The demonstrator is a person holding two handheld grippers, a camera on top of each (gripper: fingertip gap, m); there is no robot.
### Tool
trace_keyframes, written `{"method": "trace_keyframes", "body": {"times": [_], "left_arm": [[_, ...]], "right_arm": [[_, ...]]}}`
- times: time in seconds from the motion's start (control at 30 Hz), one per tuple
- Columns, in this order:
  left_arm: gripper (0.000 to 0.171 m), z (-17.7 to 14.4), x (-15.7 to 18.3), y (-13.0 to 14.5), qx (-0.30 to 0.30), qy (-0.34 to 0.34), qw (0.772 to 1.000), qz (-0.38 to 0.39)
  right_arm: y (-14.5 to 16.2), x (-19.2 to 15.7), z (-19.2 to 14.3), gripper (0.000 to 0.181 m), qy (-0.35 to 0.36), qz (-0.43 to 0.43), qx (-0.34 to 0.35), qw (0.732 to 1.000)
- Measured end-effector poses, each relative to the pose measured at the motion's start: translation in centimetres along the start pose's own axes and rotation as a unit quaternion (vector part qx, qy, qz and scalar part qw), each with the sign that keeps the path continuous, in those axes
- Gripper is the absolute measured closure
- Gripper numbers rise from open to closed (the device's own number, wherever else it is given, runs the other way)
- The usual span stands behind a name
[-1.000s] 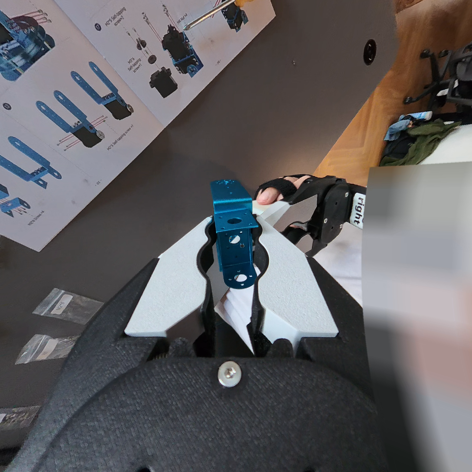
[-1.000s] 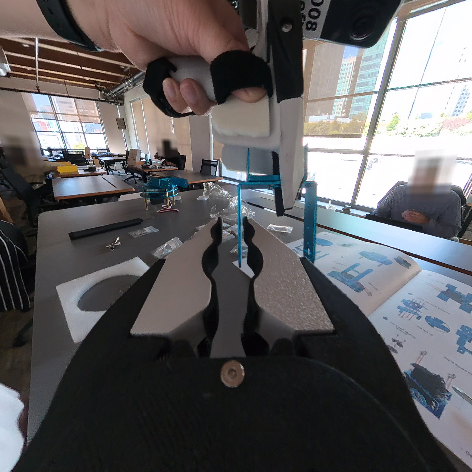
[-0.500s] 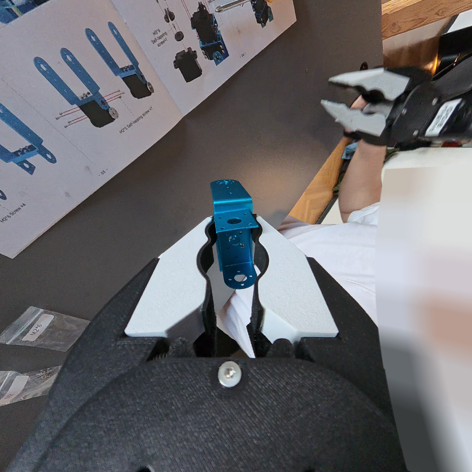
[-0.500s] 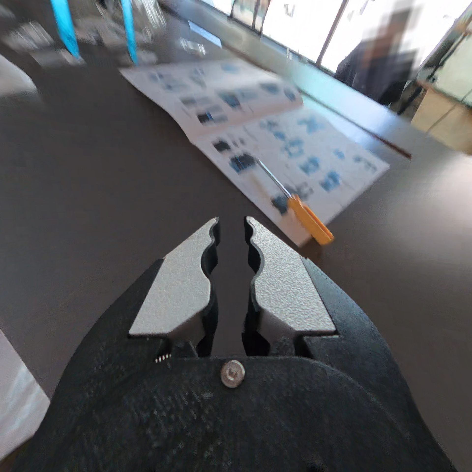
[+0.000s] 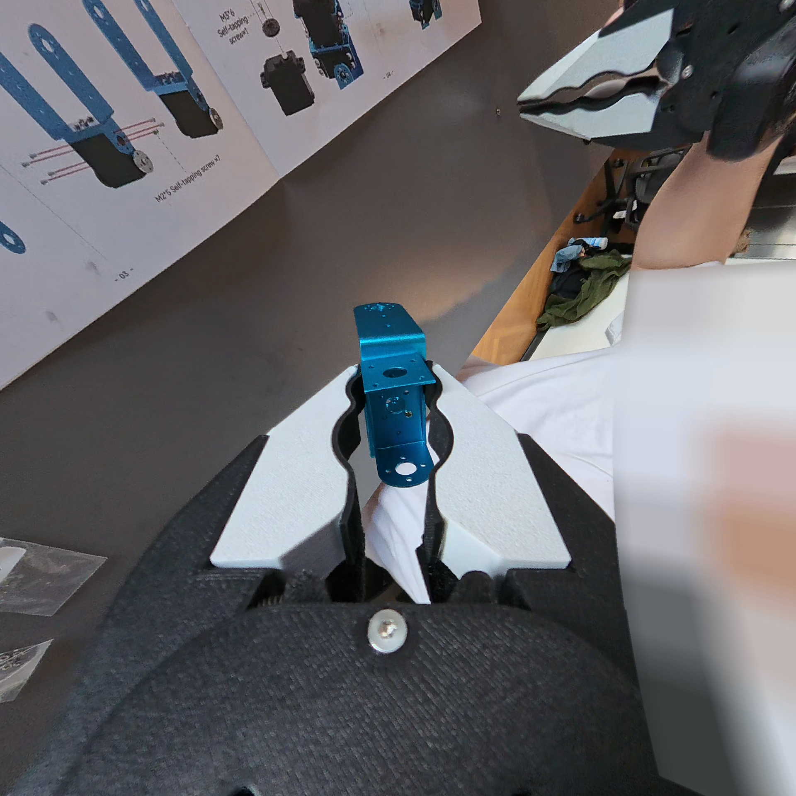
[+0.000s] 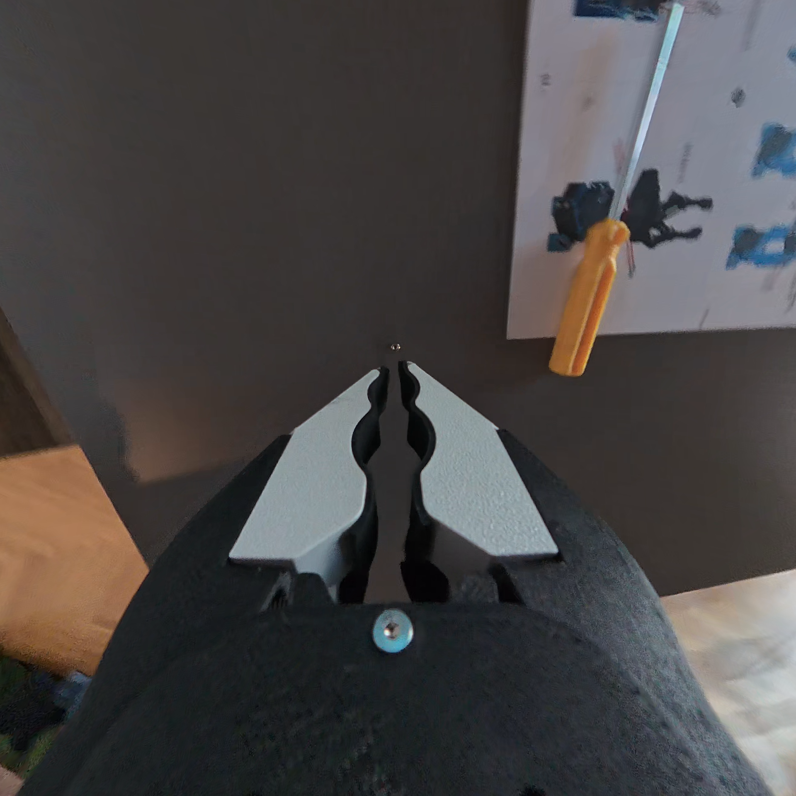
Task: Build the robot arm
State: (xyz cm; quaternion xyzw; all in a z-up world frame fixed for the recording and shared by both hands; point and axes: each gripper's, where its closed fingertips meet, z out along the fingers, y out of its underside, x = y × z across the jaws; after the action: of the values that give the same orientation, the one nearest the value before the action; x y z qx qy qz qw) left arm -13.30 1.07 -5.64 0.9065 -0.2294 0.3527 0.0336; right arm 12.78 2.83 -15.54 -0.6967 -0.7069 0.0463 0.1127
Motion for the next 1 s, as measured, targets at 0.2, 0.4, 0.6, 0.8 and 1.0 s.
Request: {"method": "trace_keyframes", "body": {"times": [0.2, 0.4, 0.6, 0.8, 1.0], "left_arm": [[0.146, -0.2, 0.1, 0.2, 0.003, -0.005, 1.000, -0.004], [0.146, -0.2, 0.2, 0.5, 0.008, -0.005, 1.000, -0.010], [0.145, -0.1, 0.2, 0.4, 0.008, -0.008, 1.000, -0.014], [0.146, 0.2, 0.4, 0.5, 0.004, -0.007, 1.000, -0.015], [0.145, 0.1, 0.4, 0.4, 0.006, -0.005, 1.000, -0.016]], "right_arm": [[-0.2, 0.3, 0.6, 0.171, -0.016, -0.084, -0.012, 0.996], [-0.2, 0.1, 1.3, 0.172, -0.035, -0.087, -0.012, 0.996], [-0.3, -0.1, 1.6, 0.174, -0.043, -0.093, -0.012, 0.995], [-0.3, 0.1, 1.7, 0.174, -0.047, -0.092, -0.013, 0.995], [-0.3, -0.1, 1.7, 0.178, -0.059, -0.089, -0.015, 0.994]]}}
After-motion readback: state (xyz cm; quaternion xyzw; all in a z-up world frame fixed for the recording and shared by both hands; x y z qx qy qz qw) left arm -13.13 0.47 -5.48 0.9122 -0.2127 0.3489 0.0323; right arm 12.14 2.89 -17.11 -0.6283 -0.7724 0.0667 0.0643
